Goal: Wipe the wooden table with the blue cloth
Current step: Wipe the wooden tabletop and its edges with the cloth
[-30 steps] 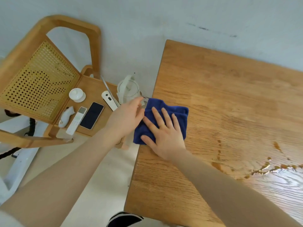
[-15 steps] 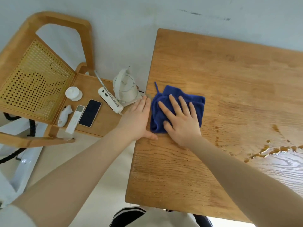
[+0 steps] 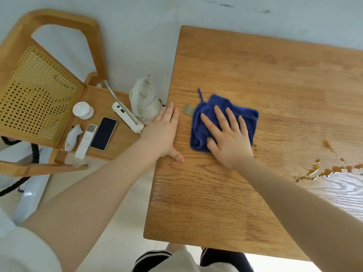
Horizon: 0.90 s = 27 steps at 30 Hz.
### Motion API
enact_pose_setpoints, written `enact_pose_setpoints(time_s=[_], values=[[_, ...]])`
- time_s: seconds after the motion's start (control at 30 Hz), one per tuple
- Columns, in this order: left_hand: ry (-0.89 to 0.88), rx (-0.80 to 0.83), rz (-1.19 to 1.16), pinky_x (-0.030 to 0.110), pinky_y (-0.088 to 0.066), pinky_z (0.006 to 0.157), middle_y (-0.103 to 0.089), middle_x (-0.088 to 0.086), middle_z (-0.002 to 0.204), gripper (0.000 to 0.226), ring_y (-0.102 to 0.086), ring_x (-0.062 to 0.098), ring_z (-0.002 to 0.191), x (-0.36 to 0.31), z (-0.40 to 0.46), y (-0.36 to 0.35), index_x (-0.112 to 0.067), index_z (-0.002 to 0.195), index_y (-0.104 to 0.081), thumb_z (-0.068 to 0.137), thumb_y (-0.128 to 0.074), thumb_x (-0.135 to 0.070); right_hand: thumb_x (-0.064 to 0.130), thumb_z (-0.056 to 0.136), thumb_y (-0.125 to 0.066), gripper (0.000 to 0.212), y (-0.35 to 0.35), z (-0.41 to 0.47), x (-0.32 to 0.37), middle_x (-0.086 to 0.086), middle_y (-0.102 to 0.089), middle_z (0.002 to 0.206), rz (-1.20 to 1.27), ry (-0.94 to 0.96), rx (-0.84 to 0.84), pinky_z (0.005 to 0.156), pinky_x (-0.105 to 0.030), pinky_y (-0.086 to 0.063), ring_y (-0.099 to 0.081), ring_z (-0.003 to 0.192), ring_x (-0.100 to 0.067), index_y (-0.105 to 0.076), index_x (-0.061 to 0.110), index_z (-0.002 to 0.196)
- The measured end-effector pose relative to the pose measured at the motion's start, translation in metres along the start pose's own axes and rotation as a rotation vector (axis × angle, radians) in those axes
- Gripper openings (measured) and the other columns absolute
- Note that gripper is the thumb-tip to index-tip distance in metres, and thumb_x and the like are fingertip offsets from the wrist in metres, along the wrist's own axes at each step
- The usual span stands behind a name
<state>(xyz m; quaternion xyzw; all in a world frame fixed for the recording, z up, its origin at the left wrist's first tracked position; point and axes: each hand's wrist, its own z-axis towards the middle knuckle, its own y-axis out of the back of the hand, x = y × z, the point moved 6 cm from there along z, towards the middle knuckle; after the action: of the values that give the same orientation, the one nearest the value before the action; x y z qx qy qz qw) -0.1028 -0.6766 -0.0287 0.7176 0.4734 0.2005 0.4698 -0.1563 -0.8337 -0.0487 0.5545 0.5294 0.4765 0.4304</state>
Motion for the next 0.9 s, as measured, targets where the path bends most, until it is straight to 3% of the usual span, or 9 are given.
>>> enact_pose_setpoints(time_s=[0.17, 0.27, 0.37, 0.57, 0.63, 0.7, 0.8, 0.9], values=[[0.015, 0.019, -0.016, 0.037, -0.009, 0.117, 0.024, 0.008, 0.154, 0.148, 0.012, 0.022, 0.144, 0.002, 0.001, -0.002, -0.009, 0.146, 0.017, 0.045, -0.075, -0.067, 0.057, 0.083, -0.016, 0.063, 0.001, 0.011, -0.014, 0.004, 0.003, 0.159, -0.012, 0.071, 0.104, 0.114, -0.047, 0.003, 0.005, 0.145, -0.025, 0.001, 0.049, 0.144], [0.013, 0.027, -0.021, 0.038, -0.01, 0.118, 0.025, 0.008, 0.154, 0.149, 0.012, 0.021, 0.144, 0.004, 0.003, -0.003, -0.009, 0.145, 0.018, 0.045, -0.075, -0.066, 0.051, 0.092, -0.03, 0.059, 0.01, 0.059, -0.041, 0.006, 0.006, 0.159, 0.107, -0.145, 0.102, 0.115, -0.047, 0.004, 0.007, 0.145, -0.023, -0.003, 0.05, 0.144], [0.025, 0.04, 0.016, 0.039, -0.007, 0.119, 0.023, 0.009, 0.154, 0.146, 0.01, 0.022, 0.145, 0.0, -0.001, 0.002, -0.008, 0.146, 0.017, 0.048, -0.076, -0.065, 0.049, 0.094, -0.029, 0.058, 0.011, 0.063, -0.042, 0.003, 0.008, 0.159, 0.14, -0.242, 0.094, 0.115, -0.05, 0.006, 0.01, 0.144, -0.025, -0.002, 0.045, 0.146], [0.139, 0.086, 0.118, 0.045, -0.003, 0.118, 0.024, 0.009, 0.154, 0.145, 0.008, 0.024, 0.145, -0.008, -0.006, 0.007, -0.01, 0.145, 0.02, 0.051, -0.076, -0.065, 0.055, 0.091, -0.02, 0.063, -0.005, -0.023, -0.004, 0.0, 0.011, 0.158, 0.019, -0.018, 0.071, 0.114, -0.05, 0.007, 0.012, 0.144, -0.029, 0.007, 0.041, 0.146], [0.204, 0.138, 0.125, 0.045, -0.005, 0.118, 0.028, 0.009, 0.153, 0.144, 0.01, 0.027, 0.144, -0.011, -0.004, 0.008, -0.012, 0.144, 0.022, 0.053, -0.078, -0.062, 0.06, 0.085, -0.013, 0.065, -0.004, -0.02, -0.016, 0.002, 0.006, 0.159, -0.011, 0.11, 0.092, 0.114, -0.048, 0.004, 0.008, 0.145, -0.027, 0.007, 0.046, 0.144], [0.228, 0.154, 0.147, 0.045, -0.005, 0.118, 0.033, 0.011, 0.15, 0.143, 0.013, 0.029, 0.144, -0.015, -0.001, 0.008, -0.014, 0.144, 0.023, 0.055, -0.08, -0.058, 0.062, 0.082, -0.011, 0.065, 0.001, 0.002, -0.041, 0.005, 0.002, 0.159, -0.011, 0.123, 0.083, 0.115, -0.046, 0.002, 0.004, 0.145, -0.025, 0.004, 0.047, 0.144], [0.141, 0.126, 0.143, 0.044, -0.006, 0.118, 0.038, 0.011, 0.147, 0.136, 0.012, 0.028, 0.144, -0.03, -0.003, 0.006, -0.019, 0.144, 0.023, 0.061, -0.082, -0.043, 0.056, 0.092, -0.025, 0.061, 0.009, 0.035, -0.08, 0.004, 0.004, 0.159, 0.054, -0.052, 0.08, 0.116, -0.045, 0.003, 0.005, 0.145, -0.024, -0.002, 0.043, 0.146], [0.038, 0.12, 0.183, 0.041, -0.009, 0.118, 0.03, 0.008, 0.152, 0.124, 0.005, 0.025, 0.145, -0.046, -0.011, 0.006, -0.023, 0.145, 0.021, 0.071, -0.079, -0.028, 0.051, 0.095, -0.026, 0.059, 0.013, 0.036, -0.083, 0.002, 0.008, 0.159, 0.074, -0.103, 0.106, 0.116, -0.046, 0.005, 0.008, 0.145, -0.026, 0.0, 0.04, 0.147]])
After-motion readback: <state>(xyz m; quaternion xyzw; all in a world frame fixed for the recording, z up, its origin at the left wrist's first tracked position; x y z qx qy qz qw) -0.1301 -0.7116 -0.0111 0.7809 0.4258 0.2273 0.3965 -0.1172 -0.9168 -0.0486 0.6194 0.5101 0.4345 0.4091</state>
